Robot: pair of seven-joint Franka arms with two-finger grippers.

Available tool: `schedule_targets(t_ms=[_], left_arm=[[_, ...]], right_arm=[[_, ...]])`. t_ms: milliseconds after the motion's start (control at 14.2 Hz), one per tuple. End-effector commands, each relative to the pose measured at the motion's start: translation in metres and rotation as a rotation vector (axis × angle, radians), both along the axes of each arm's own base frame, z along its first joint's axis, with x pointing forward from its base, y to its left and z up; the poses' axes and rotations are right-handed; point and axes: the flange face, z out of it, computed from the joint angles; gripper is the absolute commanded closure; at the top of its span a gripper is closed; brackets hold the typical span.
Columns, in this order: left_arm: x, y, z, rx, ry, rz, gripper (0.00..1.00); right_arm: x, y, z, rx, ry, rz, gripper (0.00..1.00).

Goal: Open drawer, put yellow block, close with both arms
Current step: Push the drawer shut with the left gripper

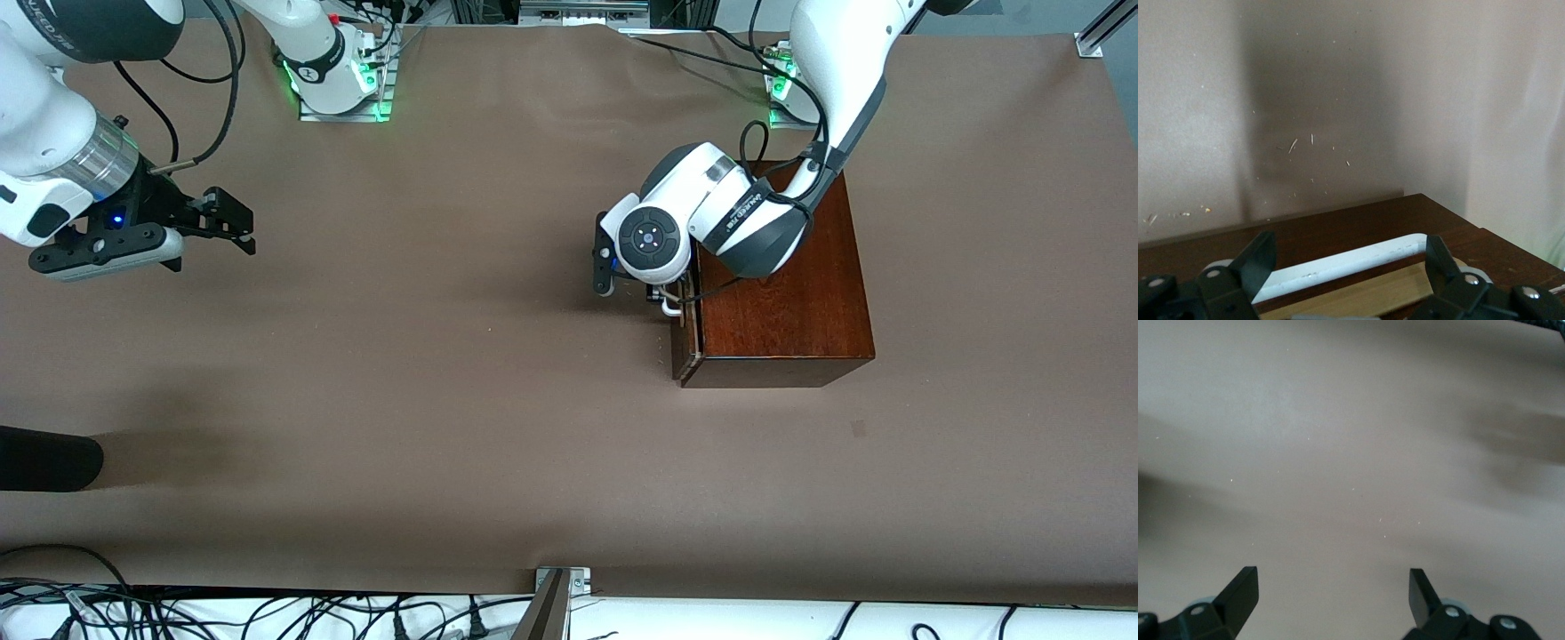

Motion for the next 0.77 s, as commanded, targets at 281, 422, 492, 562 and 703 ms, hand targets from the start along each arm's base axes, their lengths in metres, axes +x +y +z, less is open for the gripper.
schedule_targets(t_ms=[281,422,492,562,703], left_arm=[[0.018,0.047,0.039,0.065,-0.049,0.053,0.00],[0.015,0.047,0.086,0.009,-0.093,0.104,0.00],[0.020,0.058,0.108,0.000,-0.125,0.164,0.00],[0.023,0.070,0.131,-0.003,-0.163,0.233,0.00],[0.021,0.085,0.169,0.005,-0.227,0.356,0.00]], right_arm=[[-0.030,-0.004,0.014,-0.015,0.060,-0.020,0.00],[-0.032,-0.004,0.017,-0.015,0.056,-0.018,0.00],[-0.032,-0.004,0.017,-0.017,0.054,-0.018,0.00],[-0.031,-0.005,0.017,-0.029,0.050,-0.017,0.00],[-0.025,-0.004,0.019,-0.044,0.043,-0.013,0.00]])
